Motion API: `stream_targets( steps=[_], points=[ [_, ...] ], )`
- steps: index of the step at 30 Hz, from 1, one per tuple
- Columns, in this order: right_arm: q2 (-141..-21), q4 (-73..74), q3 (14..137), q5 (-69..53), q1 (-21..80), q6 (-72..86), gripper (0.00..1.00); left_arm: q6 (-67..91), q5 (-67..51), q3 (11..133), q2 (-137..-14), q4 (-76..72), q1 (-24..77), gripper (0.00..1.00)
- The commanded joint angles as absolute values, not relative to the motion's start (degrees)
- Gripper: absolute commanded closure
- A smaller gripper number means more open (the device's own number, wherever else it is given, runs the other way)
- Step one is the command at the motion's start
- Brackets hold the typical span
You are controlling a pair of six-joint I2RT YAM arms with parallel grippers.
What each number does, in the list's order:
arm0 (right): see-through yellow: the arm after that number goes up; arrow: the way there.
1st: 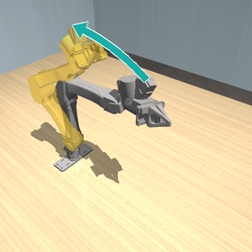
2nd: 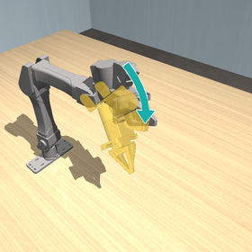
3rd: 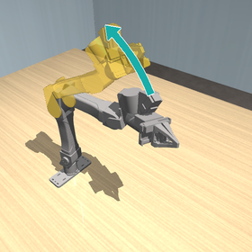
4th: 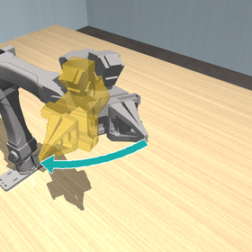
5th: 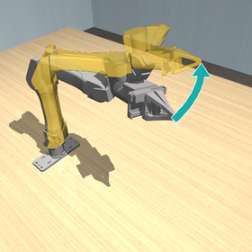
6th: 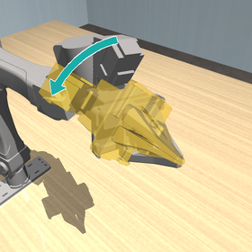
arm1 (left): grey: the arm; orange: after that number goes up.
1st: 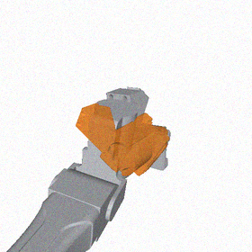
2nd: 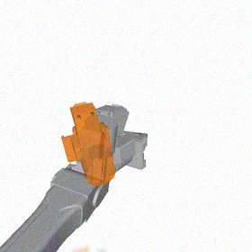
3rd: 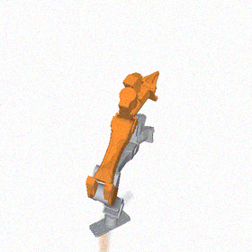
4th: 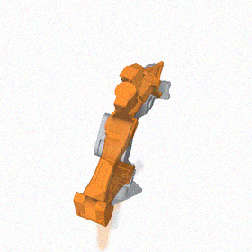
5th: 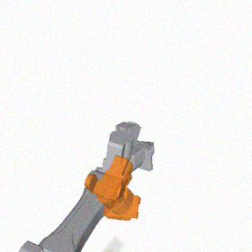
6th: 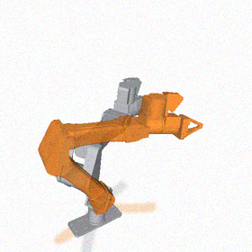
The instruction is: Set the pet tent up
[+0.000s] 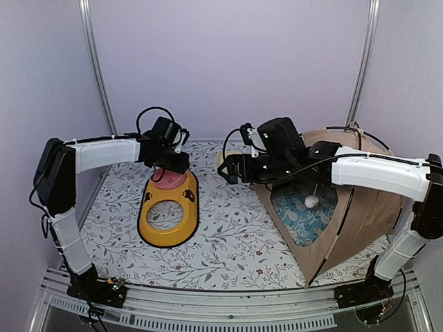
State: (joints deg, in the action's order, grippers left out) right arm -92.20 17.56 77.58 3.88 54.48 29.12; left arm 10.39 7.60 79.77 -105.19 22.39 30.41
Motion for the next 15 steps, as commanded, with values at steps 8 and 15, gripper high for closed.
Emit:
stream_targets(
  steps=[8,15],
  points=[
    [-92.37,18.02,77.63,3.35,54.80,29.13,0.01,13.92,4.98,85.37,-114.15,21.82,27.50,0.83],
    [-92.64,18.10,77.90,2.85,54.79,29.27,0.01,12.83,3.96,85.74,-113.29,21.82,27.17,0.79]
  ],
)
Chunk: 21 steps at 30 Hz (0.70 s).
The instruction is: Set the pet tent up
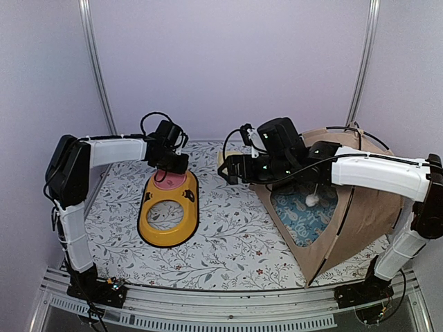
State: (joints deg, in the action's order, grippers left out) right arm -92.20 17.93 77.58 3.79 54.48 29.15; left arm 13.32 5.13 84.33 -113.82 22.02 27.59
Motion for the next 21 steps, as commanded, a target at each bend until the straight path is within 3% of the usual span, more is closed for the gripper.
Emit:
stream_targets(
  steps=[1,10,15,21],
  points=[
    [-92.64,18.17,77.95,2.82,54.81,29.22,0.01,12.86,3.89,85.84,-113.25,21.52,27.39,0.76],
    [-91.44,20.55,80.14,3.92,55.57,28.08,0.01,12.77,6.03,92.68,-115.19,22.57,31.55,0.54],
    [-88.10,22.24,82.01,5.09,56.75,26.59,0.01,14.27,8.51,98.31,-120.24,22.76,34.50,0.37],
    [-84.16,22.70,83.48,5.62,58.03,24.60,0.01,18.71,11.14,106.52,-127.55,22.66,36.24,0.31]
  ],
)
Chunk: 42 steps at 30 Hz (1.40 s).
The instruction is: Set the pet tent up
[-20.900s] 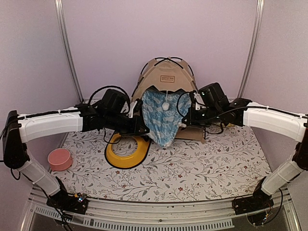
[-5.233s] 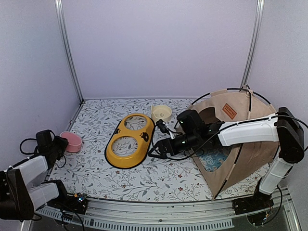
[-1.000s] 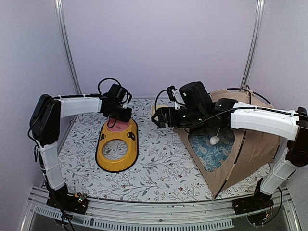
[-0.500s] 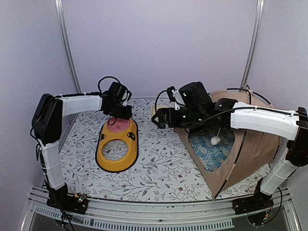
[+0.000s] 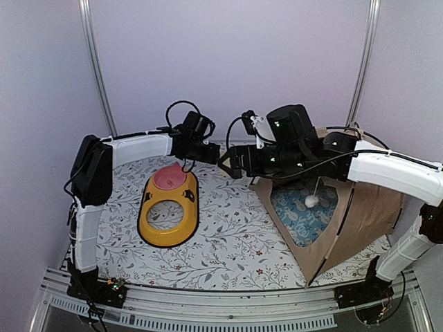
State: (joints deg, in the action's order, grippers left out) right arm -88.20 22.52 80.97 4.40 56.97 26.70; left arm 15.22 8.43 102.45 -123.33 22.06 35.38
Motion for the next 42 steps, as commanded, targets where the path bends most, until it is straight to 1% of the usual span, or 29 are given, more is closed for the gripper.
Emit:
stream_targets(
  steps=[1,11,19,22,30,34,38,42],
  points=[
    [-83.66,22.56,83.49,5.55,58.23,24.45,0.01,19.63,11.32,107.48,-128.62,22.43,36.29,0.31],
    [-81.77,22.15,82.38,5.36,59.31,25.08,0.01,24.53,13.00,115.69,-137.80,21.85,37.04,0.30],
    [-81.71,22.45,82.31,5.27,59.53,25.49,0.01,25.93,15.73,117.68,-141.63,23.95,37.09,0.34],
    [-81.77,22.46,82.12,5.27,59.58,25.67,0.01,26.09,17.55,115.20,-140.38,23.68,37.09,0.38],
    [-82.65,21.81,81.84,4.67,59.68,26.19,0.01,24.06,20.47,106.78,-135.87,22.62,36.53,0.45],
    [-83.03,21.50,81.83,4.50,59.81,26.34,0.01,22.45,19.65,102.86,-133.44,20.64,36.22,0.53],
    [-83.57,21.40,82.09,4.30,59.94,26.37,0.01,21.08,18.19,102.74,-133.75,20.47,35.91,0.63],
    [-83.76,21.36,82.09,4.35,60.11,26.53,0.01,21.05,16.86,104.20,-135.27,20.76,35.69,0.67]
  ],
)
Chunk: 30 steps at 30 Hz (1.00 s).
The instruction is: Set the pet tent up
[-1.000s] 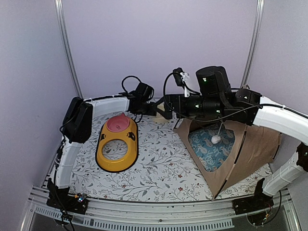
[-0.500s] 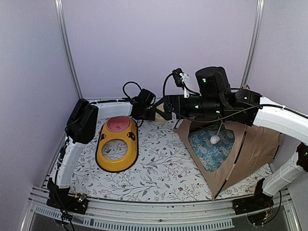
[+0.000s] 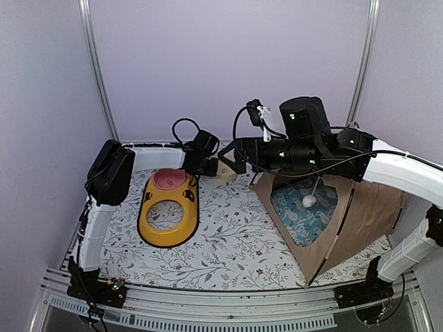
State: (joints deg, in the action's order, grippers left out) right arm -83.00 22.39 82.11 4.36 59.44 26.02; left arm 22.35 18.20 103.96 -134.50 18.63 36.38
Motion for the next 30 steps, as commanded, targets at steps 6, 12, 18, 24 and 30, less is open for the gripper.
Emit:
stream_targets(
  steps=[6,12,18,24,30],
  points=[
    [-83.96,21.51,82.13,4.31,60.18,26.59,0.01,21.36,16.07,110.19,-139.60,23.16,35.63,0.68],
    [-83.87,21.89,82.05,4.57,60.21,26.63,0.01,21.92,16.67,115.23,-142.54,25.34,35.35,0.68],
    [-83.86,21.92,81.68,4.58,60.21,26.55,0.01,21.07,16.87,115.51,-142.34,25.47,35.16,0.88],
    [-83.55,21.63,81.25,4.61,60.21,26.66,0.01,19.84,17.05,114.81,-141.49,25.83,35.05,1.00],
    [-83.29,21.40,80.97,4.75,60.21,26.60,0.01,18.80,15.96,113.62,-138.73,25.56,35.13,1.00]
  ],
)
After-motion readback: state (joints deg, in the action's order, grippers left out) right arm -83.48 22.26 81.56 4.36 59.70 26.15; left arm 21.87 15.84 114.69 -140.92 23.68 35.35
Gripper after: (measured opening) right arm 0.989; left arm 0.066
